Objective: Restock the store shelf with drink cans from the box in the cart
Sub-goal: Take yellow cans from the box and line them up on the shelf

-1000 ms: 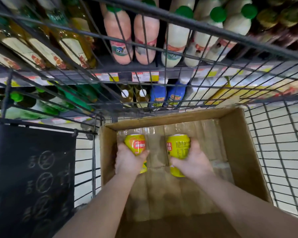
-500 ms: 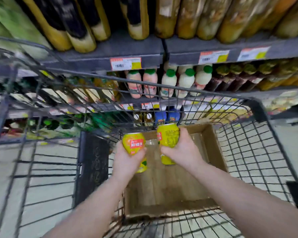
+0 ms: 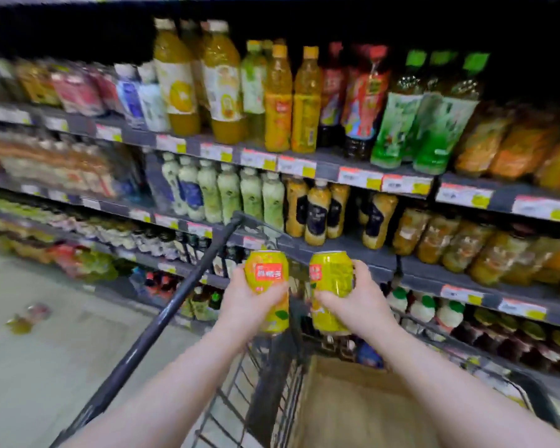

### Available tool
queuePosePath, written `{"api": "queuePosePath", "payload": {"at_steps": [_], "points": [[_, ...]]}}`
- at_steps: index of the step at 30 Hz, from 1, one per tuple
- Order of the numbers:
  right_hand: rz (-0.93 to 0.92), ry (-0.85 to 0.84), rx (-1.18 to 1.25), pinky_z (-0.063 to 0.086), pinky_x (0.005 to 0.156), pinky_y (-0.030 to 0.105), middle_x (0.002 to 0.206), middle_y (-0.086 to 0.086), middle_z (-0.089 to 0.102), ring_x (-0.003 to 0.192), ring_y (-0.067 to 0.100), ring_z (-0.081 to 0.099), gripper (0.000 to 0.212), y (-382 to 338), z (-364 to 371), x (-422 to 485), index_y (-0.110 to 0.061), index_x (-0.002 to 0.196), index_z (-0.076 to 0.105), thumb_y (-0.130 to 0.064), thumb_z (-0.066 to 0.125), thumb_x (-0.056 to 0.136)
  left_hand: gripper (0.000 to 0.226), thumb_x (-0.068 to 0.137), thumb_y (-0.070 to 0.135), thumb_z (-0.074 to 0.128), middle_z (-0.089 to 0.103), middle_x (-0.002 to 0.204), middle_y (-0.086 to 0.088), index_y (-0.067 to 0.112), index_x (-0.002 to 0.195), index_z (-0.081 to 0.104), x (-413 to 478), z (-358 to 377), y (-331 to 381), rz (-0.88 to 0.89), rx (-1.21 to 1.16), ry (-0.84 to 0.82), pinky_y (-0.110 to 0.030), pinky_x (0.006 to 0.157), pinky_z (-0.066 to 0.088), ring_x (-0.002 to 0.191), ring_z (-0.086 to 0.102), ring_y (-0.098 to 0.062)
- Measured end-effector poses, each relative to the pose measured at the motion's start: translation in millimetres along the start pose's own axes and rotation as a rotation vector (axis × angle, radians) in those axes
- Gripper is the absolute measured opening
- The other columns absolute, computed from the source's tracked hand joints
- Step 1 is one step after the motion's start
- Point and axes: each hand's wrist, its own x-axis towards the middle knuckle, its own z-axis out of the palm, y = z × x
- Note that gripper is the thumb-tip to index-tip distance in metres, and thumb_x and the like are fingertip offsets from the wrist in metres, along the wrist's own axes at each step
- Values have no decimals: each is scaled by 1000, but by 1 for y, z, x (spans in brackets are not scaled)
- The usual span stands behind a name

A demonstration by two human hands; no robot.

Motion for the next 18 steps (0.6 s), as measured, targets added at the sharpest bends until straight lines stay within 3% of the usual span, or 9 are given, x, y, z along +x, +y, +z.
{"api": "queuePosePath", "payload": {"at_steps": [3,5,8,12,14,18], "points": [[-145,-8,33,39,70,26,83,-22,51,78,8,54,65,-63,15,-4,-38,116,38,-44,75,62,52,62,44,78,60,90,5,29,100,46,-1,-62,20,51,-38,106,-30,69,49,79,59,-11],[-220,-45,78,41,61,22,81,-27,49,71,-6,51,63,-99,30,-11,-42,109,33,-45,75,61,46,65,41,78,60,92,4,33,96,46,-2,-106,26,60,-92,154,-36,75,52,82,60,-13],[-290,-113,124,49,69,28,86,-27,49,77,-5,53,69,-154,68,-25,-45,111,27,-51,72,60,58,61,46,77,63,101,-4,27,107,48,-6,-179,24,68,-137,220,-48,85,54,90,64,-24],[-331,-190,205,39,56,13,84,-27,46,72,-8,49,62,-228,149,-58,-38,114,33,-46,74,67,50,71,36,78,62,97,-2,22,108,48,-16,-287,-3,79,-147,352,-39,79,53,86,62,-20],[-332,-272,250,43,58,18,90,-18,53,79,0,56,58,-264,197,-79,-37,111,33,-43,74,70,47,70,34,78,60,92,3,26,105,46,-25,-343,-22,75,-146,432,-32,72,49,82,59,-14],[-367,-377,289,53,81,39,103,-6,58,92,16,62,63,-329,287,-114,-33,116,36,-41,76,68,61,68,34,80,59,105,-7,23,117,45,-40,-454,-57,24,-140,556,-38,87,48,93,56,-26]]}}
